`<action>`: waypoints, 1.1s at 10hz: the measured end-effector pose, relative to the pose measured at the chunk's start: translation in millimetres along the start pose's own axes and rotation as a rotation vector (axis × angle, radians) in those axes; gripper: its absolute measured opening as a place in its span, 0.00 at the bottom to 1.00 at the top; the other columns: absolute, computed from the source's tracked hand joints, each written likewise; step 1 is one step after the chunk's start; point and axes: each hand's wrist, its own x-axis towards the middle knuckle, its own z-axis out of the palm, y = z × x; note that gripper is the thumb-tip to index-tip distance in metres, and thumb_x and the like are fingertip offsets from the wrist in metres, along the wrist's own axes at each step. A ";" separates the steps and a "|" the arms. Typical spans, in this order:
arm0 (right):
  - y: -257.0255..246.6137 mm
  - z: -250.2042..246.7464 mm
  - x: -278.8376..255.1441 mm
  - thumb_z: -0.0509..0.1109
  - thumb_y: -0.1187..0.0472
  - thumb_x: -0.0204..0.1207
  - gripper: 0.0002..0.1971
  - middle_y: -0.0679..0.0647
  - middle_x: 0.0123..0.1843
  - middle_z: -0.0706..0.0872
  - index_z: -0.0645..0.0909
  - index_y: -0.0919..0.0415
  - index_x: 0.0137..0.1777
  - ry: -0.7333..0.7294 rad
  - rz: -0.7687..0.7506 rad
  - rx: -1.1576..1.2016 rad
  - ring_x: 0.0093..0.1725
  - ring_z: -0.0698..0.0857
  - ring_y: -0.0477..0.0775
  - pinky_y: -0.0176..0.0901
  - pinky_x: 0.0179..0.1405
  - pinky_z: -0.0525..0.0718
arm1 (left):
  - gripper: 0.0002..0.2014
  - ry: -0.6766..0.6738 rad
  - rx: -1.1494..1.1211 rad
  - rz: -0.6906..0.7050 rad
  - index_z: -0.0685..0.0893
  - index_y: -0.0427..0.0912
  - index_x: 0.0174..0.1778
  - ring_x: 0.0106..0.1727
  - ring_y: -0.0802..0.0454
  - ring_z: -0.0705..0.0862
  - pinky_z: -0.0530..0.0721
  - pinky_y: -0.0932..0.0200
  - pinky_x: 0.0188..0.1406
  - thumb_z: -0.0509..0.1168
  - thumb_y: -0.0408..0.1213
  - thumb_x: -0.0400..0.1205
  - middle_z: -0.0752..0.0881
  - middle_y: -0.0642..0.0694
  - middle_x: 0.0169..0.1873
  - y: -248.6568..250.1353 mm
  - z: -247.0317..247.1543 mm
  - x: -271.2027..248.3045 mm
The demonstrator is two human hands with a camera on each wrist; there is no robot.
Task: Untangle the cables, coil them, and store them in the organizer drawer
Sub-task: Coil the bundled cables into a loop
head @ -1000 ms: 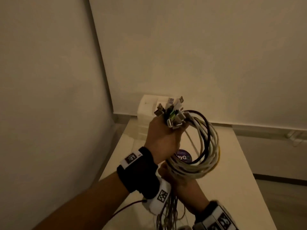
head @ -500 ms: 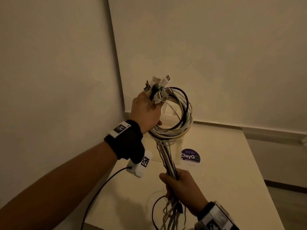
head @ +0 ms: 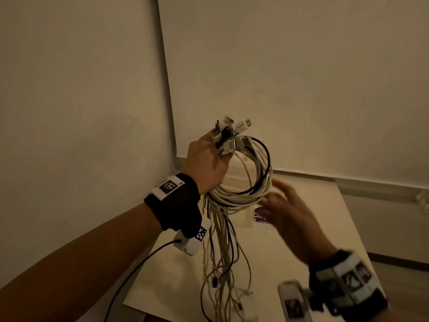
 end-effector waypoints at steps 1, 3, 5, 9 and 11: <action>-46.8 10.0 16.6 0.78 0.52 0.60 0.35 0.62 0.60 0.88 0.76 0.64 0.68 -0.161 0.023 0.055 0.59 0.87 0.61 0.57 0.61 0.85 | 0.14 -0.020 0.118 0.174 0.84 0.40 0.60 0.37 0.38 0.88 0.82 0.58 0.39 0.62 0.38 0.81 0.90 0.41 0.42 11.7 2.8 -3.2; -72.1 19.5 18.6 0.75 0.64 0.66 0.05 0.59 0.28 0.81 0.83 0.64 0.32 -0.269 0.209 -0.070 0.27 0.84 0.58 0.52 0.40 0.86 | 0.16 -0.134 0.123 0.212 0.82 0.43 0.57 0.42 0.40 0.87 0.84 0.46 0.38 0.60 0.36 0.75 0.90 0.47 0.42 20.8 3.0 -14.6; -69.1 18.1 11.8 0.73 0.68 0.64 0.05 0.60 0.26 0.78 0.85 0.69 0.39 -0.190 0.144 0.026 0.25 0.80 0.55 0.50 0.36 0.90 | 0.08 -0.190 0.113 0.227 0.81 0.38 0.50 0.32 0.46 0.82 0.76 0.63 0.32 0.64 0.28 0.77 0.84 0.51 0.34 18.6 -8.4 -24.5; -57.0 7.5 -0.5 0.72 0.71 0.69 0.08 0.61 0.34 0.79 0.87 0.60 0.45 -0.274 -0.031 0.001 0.32 0.81 0.60 0.49 0.36 0.86 | 0.18 -0.224 -0.018 0.171 0.80 0.29 0.60 0.39 0.35 0.85 0.80 0.52 0.38 0.59 0.31 0.75 0.86 0.36 0.38 22.3 -2.6 -29.7; -24.8 -19.4 -0.8 0.69 0.67 0.54 0.45 0.71 0.74 0.75 0.66 0.72 0.77 -0.399 -0.048 0.626 0.75 0.71 0.71 0.66 0.79 0.60 | 0.16 -0.115 -0.052 0.125 0.85 0.37 0.60 0.48 0.39 0.88 0.82 0.55 0.44 0.61 0.40 0.81 0.90 0.41 0.46 16.8 -5.2 -16.4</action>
